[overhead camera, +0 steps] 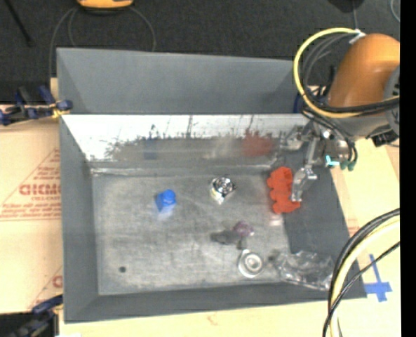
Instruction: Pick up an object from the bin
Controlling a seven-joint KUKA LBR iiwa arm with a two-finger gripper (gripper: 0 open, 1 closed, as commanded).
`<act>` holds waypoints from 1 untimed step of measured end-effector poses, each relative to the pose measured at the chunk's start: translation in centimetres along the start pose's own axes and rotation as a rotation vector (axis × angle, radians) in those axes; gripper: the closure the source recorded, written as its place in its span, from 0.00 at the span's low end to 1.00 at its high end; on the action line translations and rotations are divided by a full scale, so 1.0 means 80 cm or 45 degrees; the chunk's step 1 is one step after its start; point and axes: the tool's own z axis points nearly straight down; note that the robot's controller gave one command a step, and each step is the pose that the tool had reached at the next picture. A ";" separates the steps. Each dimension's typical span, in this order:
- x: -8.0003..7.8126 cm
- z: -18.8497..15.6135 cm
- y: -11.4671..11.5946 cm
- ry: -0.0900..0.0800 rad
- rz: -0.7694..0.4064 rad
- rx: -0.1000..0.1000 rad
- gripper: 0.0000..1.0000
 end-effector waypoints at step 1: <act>0.006 0.130 0.138 -0.016 0.071 -0.005 0.00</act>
Offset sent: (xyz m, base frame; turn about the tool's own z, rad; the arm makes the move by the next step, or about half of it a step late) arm -0.0074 0.1069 -0.1056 0.0595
